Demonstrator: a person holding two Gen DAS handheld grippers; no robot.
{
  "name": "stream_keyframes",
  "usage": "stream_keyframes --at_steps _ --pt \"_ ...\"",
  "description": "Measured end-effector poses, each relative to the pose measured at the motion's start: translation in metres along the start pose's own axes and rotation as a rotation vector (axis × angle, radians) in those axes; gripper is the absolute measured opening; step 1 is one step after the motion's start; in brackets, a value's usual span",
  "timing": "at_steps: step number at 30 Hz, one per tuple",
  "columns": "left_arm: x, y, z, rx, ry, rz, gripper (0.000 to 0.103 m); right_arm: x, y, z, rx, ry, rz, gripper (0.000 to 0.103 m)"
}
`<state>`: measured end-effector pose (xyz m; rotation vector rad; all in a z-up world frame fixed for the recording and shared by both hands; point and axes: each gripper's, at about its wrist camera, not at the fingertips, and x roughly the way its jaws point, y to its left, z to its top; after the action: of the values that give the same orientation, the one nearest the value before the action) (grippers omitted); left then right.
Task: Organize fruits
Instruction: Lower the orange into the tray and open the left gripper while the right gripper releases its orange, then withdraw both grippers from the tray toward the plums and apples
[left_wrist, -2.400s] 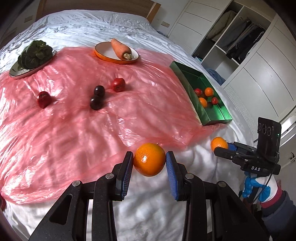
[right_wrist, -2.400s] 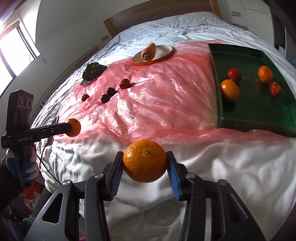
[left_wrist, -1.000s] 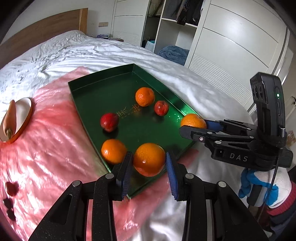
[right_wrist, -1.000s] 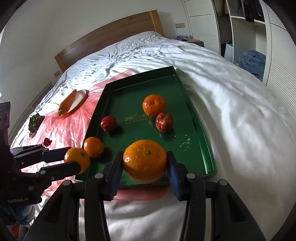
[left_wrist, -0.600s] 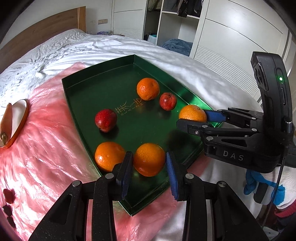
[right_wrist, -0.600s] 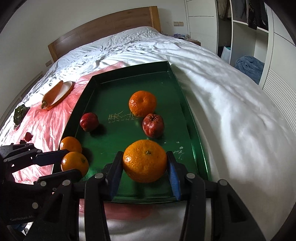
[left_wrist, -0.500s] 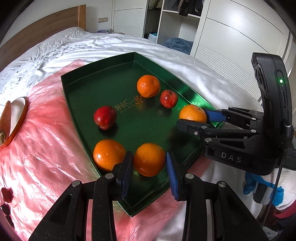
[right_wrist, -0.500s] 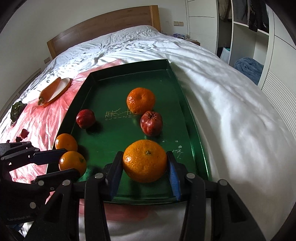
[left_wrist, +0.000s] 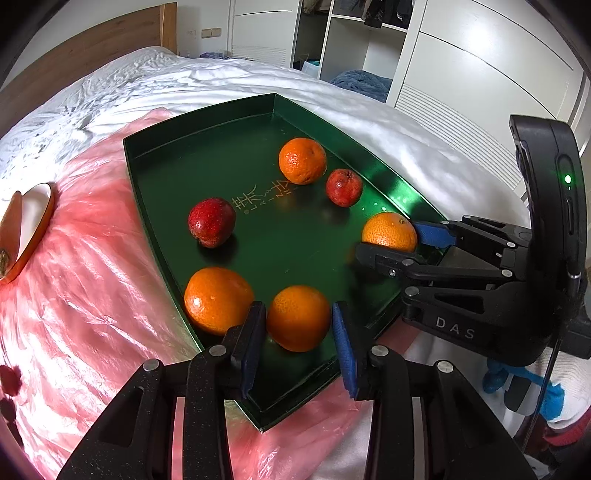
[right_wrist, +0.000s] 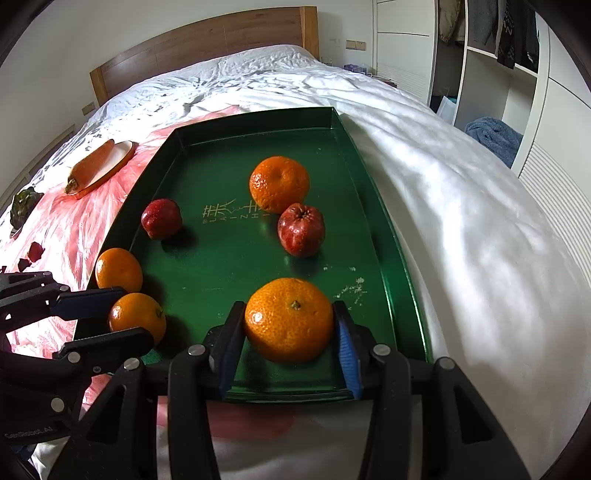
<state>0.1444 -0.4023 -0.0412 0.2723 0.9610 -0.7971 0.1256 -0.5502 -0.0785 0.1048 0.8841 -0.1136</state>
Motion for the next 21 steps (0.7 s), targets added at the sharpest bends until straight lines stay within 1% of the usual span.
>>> stream_keyframes --at_steps 2,6,8,12,14,21 --pt "-0.002 -0.001 0.000 0.001 -0.003 0.001 0.037 -0.002 0.001 0.000 0.001 -0.007 -0.010 0.103" --pt "-0.009 -0.004 0.000 0.017 -0.016 0.029 0.041 -0.005 -0.001 0.000 0.010 -0.004 -0.016 0.103" --pt "-0.014 -0.005 -0.001 0.020 -0.028 0.046 0.046 -0.008 -0.002 0.001 0.011 -0.007 -0.019 0.103" --pt "-0.027 -0.001 0.002 -0.002 -0.046 0.060 0.047 -0.021 -0.001 0.003 0.018 -0.027 -0.021 0.103" --pt "-0.036 0.000 0.001 -0.009 -0.059 0.071 0.051 -0.028 0.000 0.004 0.024 -0.038 -0.026 0.103" --pt "-0.070 0.006 -0.012 -0.042 -0.103 0.124 0.053 -0.052 0.010 -0.006 0.046 -0.054 -0.034 0.103"
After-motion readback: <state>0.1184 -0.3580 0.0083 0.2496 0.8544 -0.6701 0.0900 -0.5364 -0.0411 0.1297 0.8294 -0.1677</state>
